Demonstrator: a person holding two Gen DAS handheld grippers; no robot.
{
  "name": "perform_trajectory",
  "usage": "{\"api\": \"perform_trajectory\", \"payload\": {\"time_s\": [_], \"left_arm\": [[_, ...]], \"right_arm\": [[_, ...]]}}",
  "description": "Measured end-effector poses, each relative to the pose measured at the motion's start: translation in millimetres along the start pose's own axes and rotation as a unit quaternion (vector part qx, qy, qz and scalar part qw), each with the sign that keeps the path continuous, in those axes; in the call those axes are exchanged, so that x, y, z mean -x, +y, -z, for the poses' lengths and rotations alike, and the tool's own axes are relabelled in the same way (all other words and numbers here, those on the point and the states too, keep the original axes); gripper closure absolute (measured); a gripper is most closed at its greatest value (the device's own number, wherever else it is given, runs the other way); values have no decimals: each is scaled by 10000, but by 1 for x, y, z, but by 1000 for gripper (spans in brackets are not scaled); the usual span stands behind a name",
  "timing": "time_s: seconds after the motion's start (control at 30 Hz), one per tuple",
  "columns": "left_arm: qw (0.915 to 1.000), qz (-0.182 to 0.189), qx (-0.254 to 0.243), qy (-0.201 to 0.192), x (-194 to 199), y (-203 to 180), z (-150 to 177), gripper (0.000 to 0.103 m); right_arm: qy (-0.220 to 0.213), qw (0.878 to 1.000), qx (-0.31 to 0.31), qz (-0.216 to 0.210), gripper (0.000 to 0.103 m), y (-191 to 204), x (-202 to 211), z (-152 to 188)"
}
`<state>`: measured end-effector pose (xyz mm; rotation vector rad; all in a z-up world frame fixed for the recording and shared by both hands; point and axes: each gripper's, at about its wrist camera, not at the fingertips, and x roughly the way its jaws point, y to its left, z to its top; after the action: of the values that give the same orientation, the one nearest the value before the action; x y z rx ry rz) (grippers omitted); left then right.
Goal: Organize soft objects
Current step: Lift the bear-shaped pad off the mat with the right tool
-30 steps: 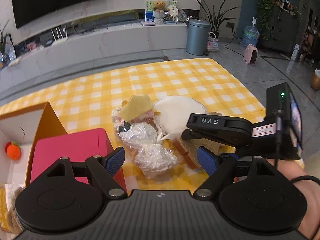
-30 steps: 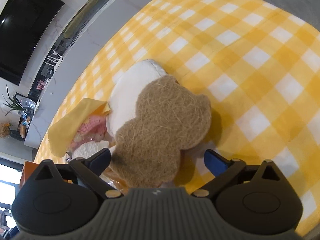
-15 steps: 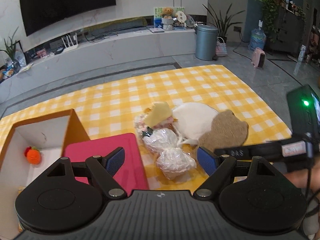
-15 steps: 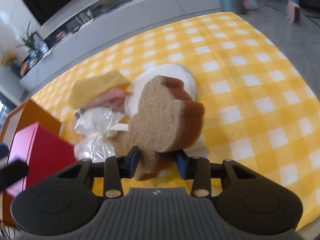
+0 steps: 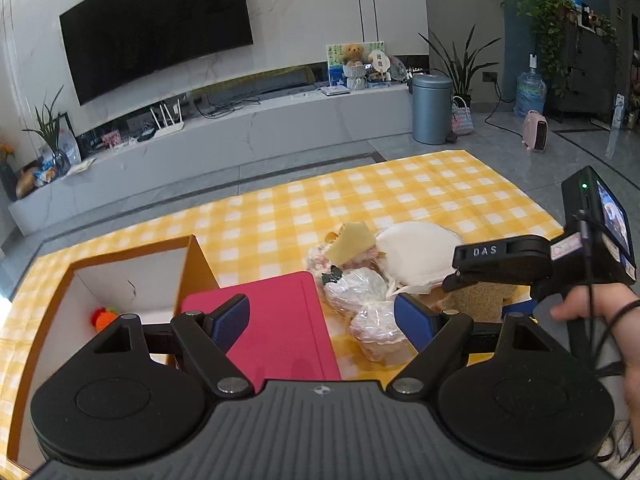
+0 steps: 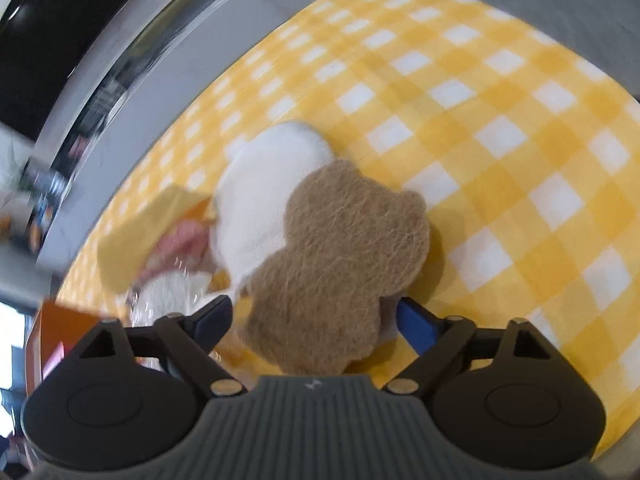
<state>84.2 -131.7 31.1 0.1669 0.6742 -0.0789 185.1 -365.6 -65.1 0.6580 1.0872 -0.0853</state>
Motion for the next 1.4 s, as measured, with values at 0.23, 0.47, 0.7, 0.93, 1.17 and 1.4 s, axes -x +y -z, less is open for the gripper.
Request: {"api": "perform_trajectory", "payload": {"time_s": [0.23,0.47,0.7,0.93,1.17,1.4], "left_arm": [[9999,37,124,46,-5,8,5,7],[9992,128,347,180,-11,22,14,7],[9981,310,515,142,-9,34,19,7],[9975,374,579,124,-8,37,21,7],[9981,360,486,133,-7,32,23,7],[9973,319,651,114,-8,30,28,7]], "right_arm": [[-434,9982,-92,406,9,18,-10,16],[-179,9765,1908,990,21,45,-22,32],[120,9545,2746,1160,20,39,16,49],[649,9390,2942,1660,18,32,-5,59],[691,9458,2696,1676,8,28,-7,58],[275,9790,1551,1297,3,4,9,45]]}}
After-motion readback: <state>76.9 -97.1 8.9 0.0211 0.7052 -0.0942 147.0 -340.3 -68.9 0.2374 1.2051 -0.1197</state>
